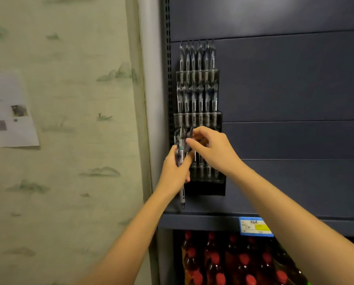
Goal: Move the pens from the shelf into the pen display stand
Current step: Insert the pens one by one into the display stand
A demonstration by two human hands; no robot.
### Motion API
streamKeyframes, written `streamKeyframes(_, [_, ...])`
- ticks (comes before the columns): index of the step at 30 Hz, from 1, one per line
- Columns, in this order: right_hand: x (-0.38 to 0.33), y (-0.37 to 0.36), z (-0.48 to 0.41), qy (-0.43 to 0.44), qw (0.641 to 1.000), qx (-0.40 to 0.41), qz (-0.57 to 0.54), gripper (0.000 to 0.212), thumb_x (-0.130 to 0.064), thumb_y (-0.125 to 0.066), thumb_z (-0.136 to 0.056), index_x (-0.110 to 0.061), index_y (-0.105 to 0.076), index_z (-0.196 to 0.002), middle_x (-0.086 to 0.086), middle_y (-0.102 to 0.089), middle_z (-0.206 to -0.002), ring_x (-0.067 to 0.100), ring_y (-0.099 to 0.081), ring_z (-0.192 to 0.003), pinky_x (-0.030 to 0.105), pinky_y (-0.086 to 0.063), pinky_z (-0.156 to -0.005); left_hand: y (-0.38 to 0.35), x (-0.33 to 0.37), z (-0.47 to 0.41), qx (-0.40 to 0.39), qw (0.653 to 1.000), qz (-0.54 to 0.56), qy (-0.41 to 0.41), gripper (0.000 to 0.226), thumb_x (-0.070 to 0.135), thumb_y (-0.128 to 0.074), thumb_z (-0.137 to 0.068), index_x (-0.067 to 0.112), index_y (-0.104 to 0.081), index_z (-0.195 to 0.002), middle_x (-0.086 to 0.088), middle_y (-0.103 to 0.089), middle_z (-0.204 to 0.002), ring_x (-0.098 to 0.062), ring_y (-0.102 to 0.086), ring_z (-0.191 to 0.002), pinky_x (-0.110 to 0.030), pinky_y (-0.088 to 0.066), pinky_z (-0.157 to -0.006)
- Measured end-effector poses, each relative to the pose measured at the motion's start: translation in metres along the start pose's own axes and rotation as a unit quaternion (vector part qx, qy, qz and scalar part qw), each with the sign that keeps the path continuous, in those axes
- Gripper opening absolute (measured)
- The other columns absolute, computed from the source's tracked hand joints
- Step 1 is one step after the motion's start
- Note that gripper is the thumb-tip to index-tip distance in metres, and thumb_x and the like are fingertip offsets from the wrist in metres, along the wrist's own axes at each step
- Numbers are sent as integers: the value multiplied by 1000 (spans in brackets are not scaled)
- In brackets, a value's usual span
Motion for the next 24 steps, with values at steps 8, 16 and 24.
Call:
streamKeyframes(8, [-9,-3,-13,4,1000,-4,7,15,-28,-54,-95,-16,-58,-105,-10,-60,-84,9,-58,-80,21,-43,-70,7,2,-7,-6,1000,13,-10,4,25,-49,-98,24,-52,-100,1,-49,-58,-9,-47,-41,-22,-44,-43])
streamKeyframes(16, [-17,25,-31,-9,994,81,-79,8,-22,-49,-98,-15,-51,-99,-6,-61,-85,12,-65,-79,41,-55,-83,15,-10,-9,-21,1000,10,-3,11,24,-50,-97,14,-48,-99,-1,-50,-65,-10,-44,-39,-21,-41,-41])
streamKeyframes(24, [-3,32,-36,7,995,92,33,20,-23,-49,-98,-11,-50,-115,7,-65,-95,26,-65,-85,43,-52,-80,37,-16,-15,28,999,30,-15,13,21,-49,-98,16,-45,-86,-5,-39,-58,-7,-34,-35,-19,-32,-38])
Point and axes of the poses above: each hand's wrist, its own z-axis away from the middle knuckle, its own y-axis out of the back of the hand, x = y × z, the point moved 6 cm from there along -z, towards the middle knuckle
